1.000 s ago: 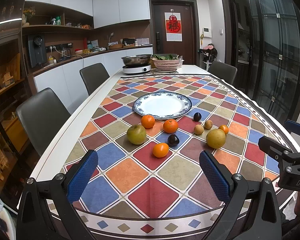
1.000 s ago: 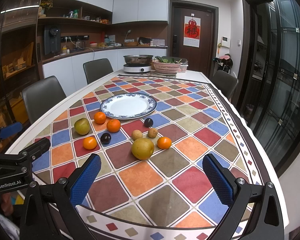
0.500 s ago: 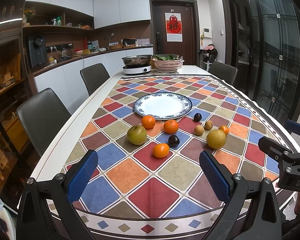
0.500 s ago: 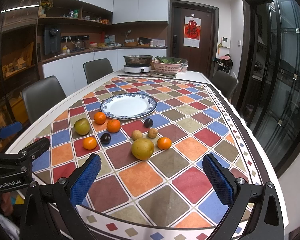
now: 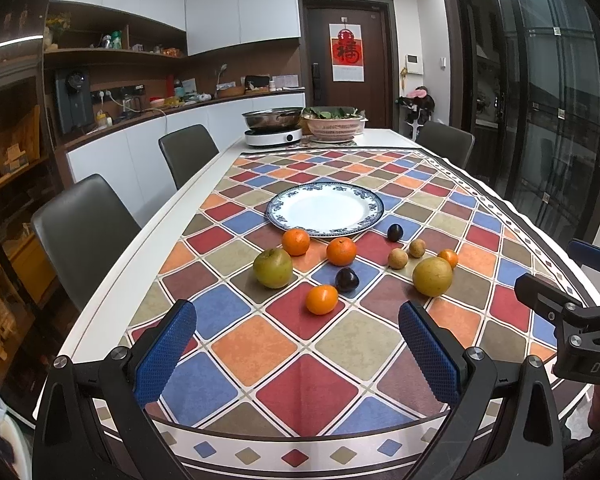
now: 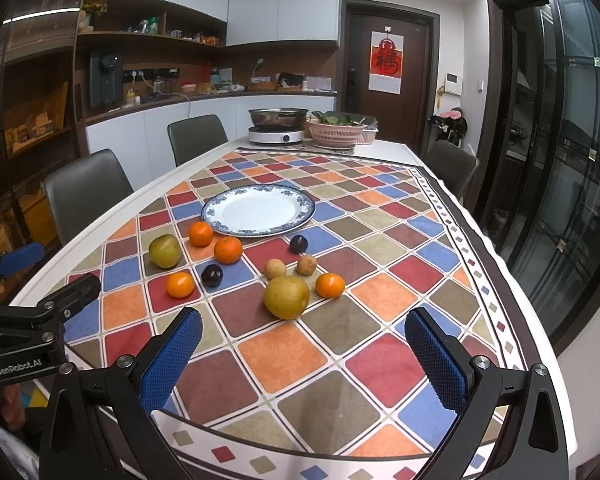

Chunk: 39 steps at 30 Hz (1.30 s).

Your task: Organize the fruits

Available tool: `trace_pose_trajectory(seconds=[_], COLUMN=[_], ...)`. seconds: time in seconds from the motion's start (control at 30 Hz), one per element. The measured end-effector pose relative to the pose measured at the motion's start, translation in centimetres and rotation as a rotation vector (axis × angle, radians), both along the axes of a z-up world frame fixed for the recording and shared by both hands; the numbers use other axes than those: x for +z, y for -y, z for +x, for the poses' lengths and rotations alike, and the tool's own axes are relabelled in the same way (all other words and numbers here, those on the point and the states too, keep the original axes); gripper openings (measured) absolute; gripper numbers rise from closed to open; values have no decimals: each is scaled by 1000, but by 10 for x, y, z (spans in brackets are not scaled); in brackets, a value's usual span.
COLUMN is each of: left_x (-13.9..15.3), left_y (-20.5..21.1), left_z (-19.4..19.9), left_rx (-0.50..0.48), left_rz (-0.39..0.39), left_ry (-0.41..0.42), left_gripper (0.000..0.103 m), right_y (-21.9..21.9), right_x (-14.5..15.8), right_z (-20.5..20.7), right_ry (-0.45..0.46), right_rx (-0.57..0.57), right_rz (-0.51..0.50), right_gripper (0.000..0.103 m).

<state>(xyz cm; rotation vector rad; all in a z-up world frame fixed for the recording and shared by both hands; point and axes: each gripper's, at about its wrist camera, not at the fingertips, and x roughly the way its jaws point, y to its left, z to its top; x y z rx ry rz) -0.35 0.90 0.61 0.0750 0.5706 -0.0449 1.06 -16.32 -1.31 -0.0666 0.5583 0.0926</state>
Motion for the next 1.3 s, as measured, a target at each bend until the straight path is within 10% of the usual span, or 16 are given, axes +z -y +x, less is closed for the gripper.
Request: trace_pose_trajectory(seconds=[0.67,1.3], left_x=[-2,-55], left_y=[4,4], left_z=[34,99], left_rx=[-27,-78], left_rz=[15,-3], left_ry=[-23,-230], left_gripper=[101,84], right_y=[-6,-11], right_x=[-11,-56], right_z=[37,105], right_ry=[-54,-236], right_rx=[51,72], right_rz=[-30,-21], right_gripper=[102,97])
